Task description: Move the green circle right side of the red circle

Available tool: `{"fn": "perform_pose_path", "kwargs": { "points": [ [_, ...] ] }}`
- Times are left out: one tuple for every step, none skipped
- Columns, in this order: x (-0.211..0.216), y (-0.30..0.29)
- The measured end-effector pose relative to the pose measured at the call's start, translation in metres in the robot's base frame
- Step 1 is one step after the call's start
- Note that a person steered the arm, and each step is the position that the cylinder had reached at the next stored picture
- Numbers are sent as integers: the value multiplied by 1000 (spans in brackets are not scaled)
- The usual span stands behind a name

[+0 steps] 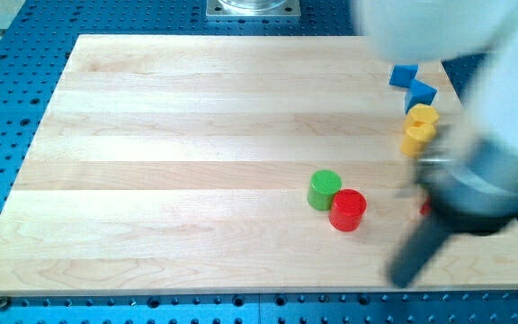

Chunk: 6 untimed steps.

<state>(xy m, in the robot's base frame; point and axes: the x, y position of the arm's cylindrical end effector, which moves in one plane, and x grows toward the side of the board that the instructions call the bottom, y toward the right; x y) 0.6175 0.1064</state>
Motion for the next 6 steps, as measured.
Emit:
{"fn": "perform_pose_path", "kwargs": {
  "points": [
    [-44, -68],
    [-108, -90],
    [-123, -38],
    [-105, 4],
    [-97, 20],
    [-86, 37]
  ]
}}
